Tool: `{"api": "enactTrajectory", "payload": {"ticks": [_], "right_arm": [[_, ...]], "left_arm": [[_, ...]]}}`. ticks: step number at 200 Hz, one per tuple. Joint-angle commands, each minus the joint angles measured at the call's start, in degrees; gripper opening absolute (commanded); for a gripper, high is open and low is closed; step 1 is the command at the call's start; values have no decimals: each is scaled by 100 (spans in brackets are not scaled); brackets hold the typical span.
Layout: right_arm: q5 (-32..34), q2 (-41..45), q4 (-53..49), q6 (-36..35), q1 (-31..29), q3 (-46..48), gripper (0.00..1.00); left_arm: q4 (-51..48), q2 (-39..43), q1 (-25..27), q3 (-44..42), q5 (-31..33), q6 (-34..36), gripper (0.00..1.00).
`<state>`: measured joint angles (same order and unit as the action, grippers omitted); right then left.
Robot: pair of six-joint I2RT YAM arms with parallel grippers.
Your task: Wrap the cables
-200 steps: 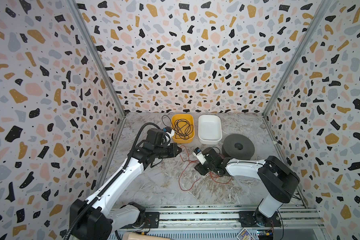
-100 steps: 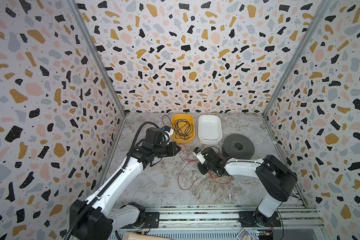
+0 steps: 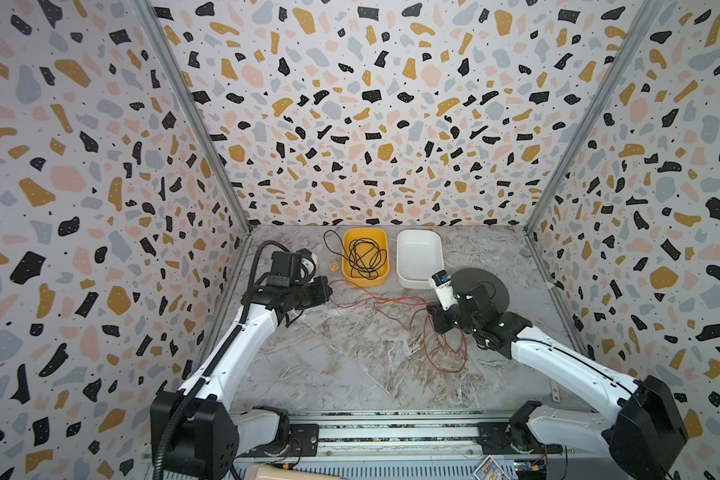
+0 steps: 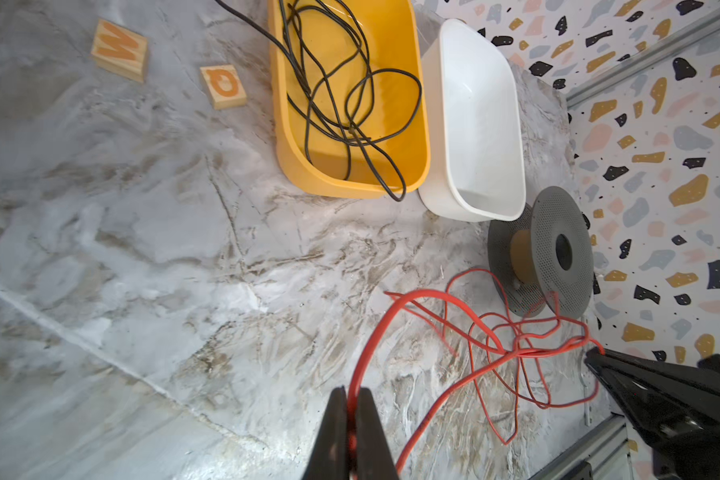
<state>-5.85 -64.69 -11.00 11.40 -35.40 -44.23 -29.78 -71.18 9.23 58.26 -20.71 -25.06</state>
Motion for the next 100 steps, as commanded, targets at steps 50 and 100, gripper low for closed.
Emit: {"api": "enactTrajectory", "payload": {"ticks": [50, 100], "right_arm": [[-932, 1113, -1028, 737, 1552, -349, 0], [-1559, 1274, -1333, 1087, 3535, -516, 0]], "left_arm": [[-285, 134, -299, 231, 1287, 318, 0], [-406, 253, -404, 129, 1921, 454, 0]]}}
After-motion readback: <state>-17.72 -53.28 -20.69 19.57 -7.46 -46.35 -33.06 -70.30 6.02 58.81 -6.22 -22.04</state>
